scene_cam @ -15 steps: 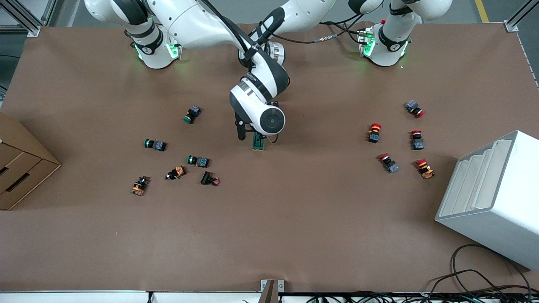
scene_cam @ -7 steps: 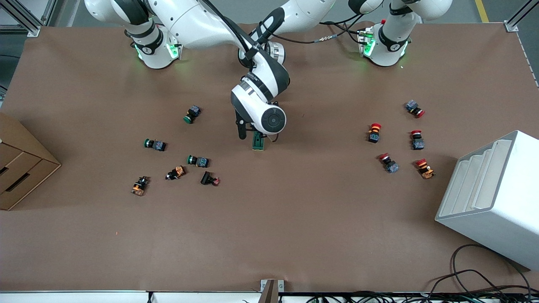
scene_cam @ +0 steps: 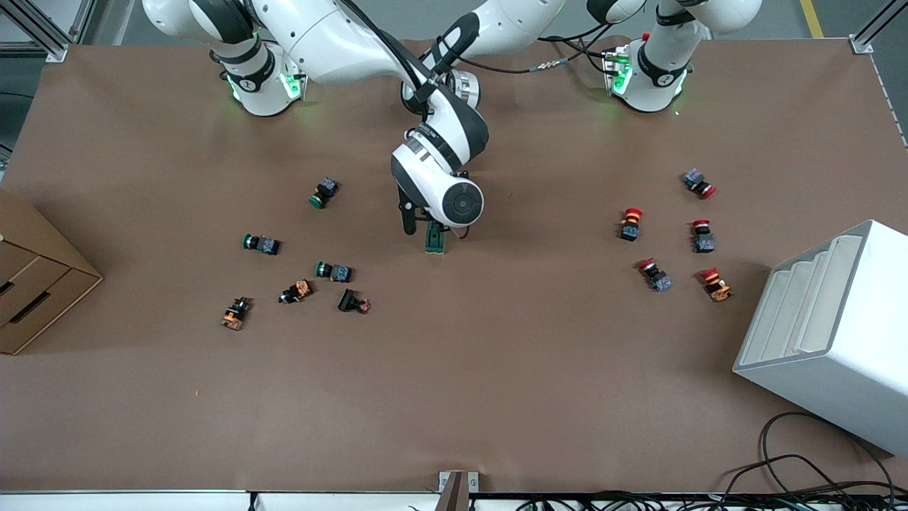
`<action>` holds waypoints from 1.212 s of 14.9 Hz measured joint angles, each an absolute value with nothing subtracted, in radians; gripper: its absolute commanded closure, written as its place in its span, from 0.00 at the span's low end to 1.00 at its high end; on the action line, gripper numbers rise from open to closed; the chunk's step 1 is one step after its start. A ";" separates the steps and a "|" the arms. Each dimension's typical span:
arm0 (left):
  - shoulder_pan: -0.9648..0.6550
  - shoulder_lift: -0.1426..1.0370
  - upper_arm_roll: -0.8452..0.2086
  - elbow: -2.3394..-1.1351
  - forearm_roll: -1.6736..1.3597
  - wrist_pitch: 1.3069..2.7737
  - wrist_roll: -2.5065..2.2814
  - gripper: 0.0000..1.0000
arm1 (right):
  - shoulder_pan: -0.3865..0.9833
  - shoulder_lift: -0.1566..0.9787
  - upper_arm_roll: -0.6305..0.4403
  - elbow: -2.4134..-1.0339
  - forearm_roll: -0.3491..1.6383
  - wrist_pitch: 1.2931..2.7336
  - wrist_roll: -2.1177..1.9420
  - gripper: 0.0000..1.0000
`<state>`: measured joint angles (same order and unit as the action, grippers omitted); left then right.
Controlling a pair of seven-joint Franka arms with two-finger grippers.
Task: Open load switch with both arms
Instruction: 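Lift the right gripper away while the left gripper opens and rises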
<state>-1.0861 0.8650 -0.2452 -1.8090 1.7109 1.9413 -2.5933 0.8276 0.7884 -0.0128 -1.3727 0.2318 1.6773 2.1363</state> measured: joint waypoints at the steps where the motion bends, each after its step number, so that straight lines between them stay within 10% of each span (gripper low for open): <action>1: -1.086 0.865 -0.245 -1.809 1.711 1.941 -2.593 0.01 | 0.828 0.788 -0.013 -1.372 0.232 1.677 2.136 0.00; 18: -1.067 0.793 -0.252 -1.621 1.247 1.968 -2.155 0.01 | 0.471 0.649 -0.048 -1.255 0.071 1.663 1.099 0.00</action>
